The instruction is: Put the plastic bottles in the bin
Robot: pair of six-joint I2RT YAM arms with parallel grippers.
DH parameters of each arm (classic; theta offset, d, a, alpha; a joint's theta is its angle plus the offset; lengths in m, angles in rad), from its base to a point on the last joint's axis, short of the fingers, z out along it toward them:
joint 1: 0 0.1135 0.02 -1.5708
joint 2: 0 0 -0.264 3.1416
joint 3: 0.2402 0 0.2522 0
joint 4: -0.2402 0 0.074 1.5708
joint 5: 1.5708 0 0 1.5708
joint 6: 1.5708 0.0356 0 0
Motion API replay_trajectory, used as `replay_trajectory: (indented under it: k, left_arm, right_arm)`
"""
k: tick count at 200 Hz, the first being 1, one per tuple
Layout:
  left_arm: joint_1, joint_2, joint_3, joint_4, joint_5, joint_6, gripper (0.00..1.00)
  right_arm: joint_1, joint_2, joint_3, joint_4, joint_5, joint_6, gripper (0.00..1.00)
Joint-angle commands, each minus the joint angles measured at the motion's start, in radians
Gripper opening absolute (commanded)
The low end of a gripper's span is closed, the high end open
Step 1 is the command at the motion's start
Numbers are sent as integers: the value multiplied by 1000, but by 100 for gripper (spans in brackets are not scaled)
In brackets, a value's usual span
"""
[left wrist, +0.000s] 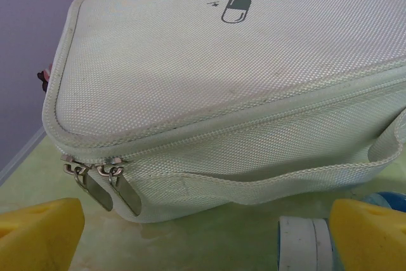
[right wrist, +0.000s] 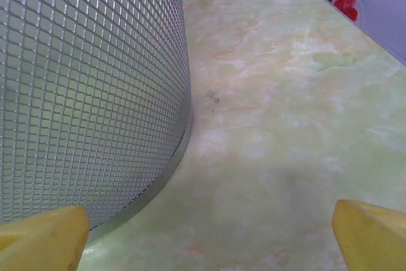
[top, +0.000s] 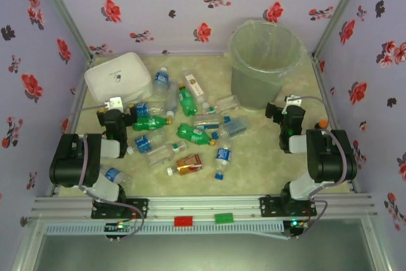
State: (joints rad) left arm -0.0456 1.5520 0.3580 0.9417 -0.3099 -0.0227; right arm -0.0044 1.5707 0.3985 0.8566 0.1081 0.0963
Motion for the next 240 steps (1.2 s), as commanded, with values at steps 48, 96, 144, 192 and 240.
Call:
replay_trajectory:
  k: [48,96,144,192,240]
  left_arm:
    - [3,1,18,3,4,-2,100]
    - [15,-1,21,-9,26,-2,100]
    - [14,-1,19,-5,25,-3,100]
    - [-1,-56,-52,96,-16,-22,100]
    - [-60,-343,-21,-150,-138,-19,100]
  right_arm:
    - [4,-7,-3,25,-3,-16,99]
    - [3,-5,0,19,-1,-12,100]
    - [4,-10,-7,28,6,-15,99]
    - [19,-203,-45,-62,153,15,98]
    - [30,-460,111,-544,204,186,97]
